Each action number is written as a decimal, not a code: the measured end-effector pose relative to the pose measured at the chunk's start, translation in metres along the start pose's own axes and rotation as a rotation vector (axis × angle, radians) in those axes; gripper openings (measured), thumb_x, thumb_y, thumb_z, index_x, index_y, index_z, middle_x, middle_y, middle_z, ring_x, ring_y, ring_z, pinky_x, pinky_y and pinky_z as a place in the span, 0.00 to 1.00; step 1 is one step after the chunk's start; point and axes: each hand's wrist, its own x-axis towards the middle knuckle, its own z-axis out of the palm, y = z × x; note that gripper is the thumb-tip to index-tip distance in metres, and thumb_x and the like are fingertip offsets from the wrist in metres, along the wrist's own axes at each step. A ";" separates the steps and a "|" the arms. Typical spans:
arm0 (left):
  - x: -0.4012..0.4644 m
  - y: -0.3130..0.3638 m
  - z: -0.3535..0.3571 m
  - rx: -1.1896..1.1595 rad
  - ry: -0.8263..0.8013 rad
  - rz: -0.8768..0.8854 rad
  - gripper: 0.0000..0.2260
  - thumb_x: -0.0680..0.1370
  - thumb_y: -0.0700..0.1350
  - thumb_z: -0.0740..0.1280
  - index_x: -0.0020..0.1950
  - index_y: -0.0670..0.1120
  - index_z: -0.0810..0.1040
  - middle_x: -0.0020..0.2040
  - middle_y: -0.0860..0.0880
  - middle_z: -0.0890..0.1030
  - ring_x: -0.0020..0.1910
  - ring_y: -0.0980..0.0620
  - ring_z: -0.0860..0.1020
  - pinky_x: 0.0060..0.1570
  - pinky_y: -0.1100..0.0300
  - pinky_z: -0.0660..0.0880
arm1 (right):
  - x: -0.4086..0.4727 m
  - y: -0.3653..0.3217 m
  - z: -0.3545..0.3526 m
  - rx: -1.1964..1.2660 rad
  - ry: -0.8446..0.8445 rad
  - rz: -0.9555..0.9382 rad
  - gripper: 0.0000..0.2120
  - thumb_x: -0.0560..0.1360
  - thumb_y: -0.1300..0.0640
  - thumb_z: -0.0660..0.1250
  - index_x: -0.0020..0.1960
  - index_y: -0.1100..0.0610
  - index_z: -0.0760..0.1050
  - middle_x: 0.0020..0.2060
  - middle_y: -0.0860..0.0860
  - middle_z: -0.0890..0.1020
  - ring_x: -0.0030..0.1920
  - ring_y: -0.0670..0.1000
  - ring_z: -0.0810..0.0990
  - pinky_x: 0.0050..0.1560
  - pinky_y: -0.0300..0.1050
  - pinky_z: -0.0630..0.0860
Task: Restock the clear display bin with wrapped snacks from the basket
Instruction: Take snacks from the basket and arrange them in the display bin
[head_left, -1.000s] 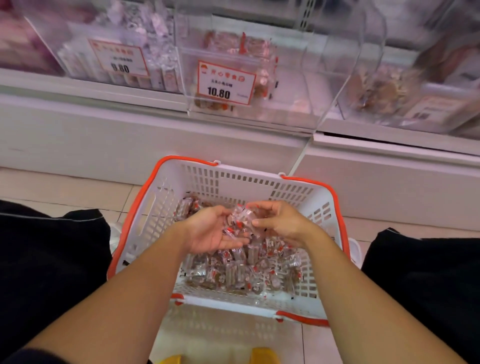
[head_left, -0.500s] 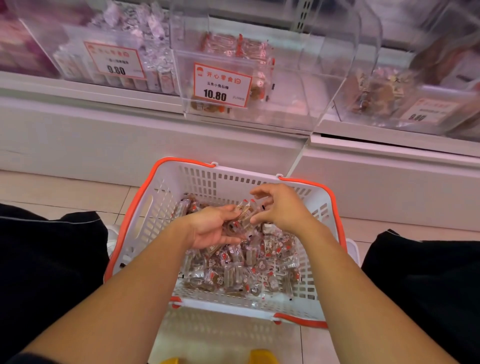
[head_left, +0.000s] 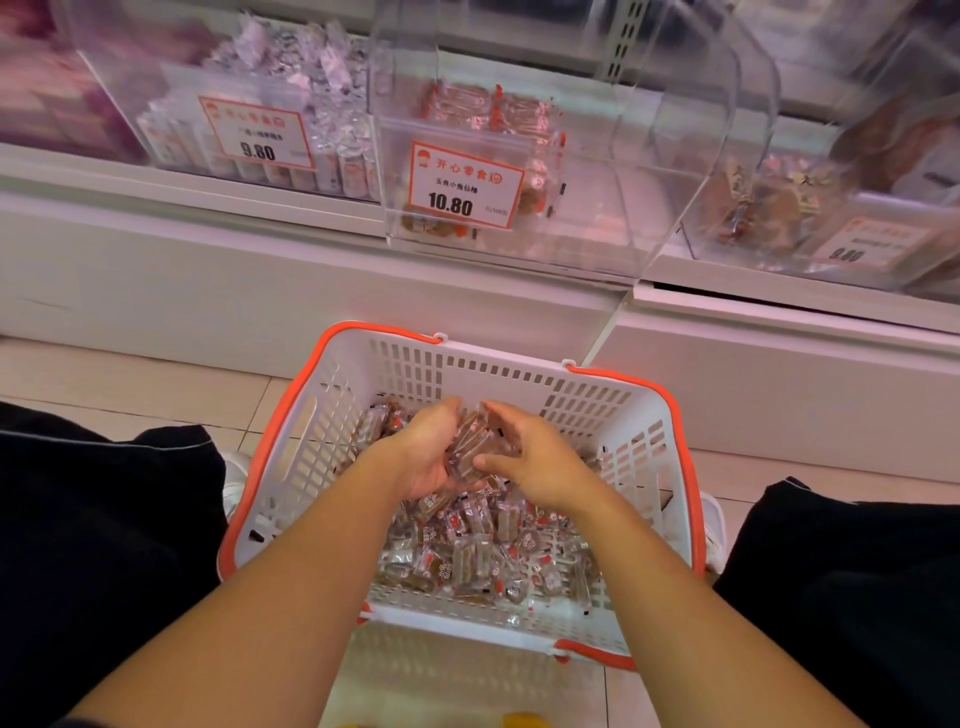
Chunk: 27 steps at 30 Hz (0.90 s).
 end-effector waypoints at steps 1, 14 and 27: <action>0.000 0.001 0.001 -0.014 0.027 -0.015 0.23 0.84 0.55 0.48 0.58 0.42 0.77 0.39 0.44 0.84 0.37 0.47 0.79 0.44 0.50 0.80 | -0.001 0.000 -0.002 0.012 0.026 0.002 0.30 0.71 0.62 0.76 0.70 0.49 0.71 0.54 0.39 0.80 0.56 0.42 0.80 0.63 0.47 0.76; -0.001 0.013 0.026 -0.252 0.096 0.180 0.19 0.84 0.54 0.54 0.60 0.42 0.76 0.48 0.43 0.86 0.43 0.48 0.85 0.41 0.53 0.79 | -0.005 -0.019 -0.006 0.095 0.194 -0.021 0.19 0.79 0.58 0.68 0.69 0.51 0.70 0.59 0.47 0.80 0.59 0.45 0.78 0.64 0.50 0.75; -0.121 0.135 0.080 0.322 0.056 0.688 0.08 0.83 0.46 0.61 0.45 0.46 0.73 0.37 0.47 0.80 0.26 0.55 0.79 0.27 0.58 0.79 | -0.063 -0.160 -0.126 -0.178 0.301 -0.343 0.15 0.67 0.59 0.79 0.52 0.54 0.79 0.40 0.53 0.85 0.39 0.55 0.83 0.42 0.54 0.80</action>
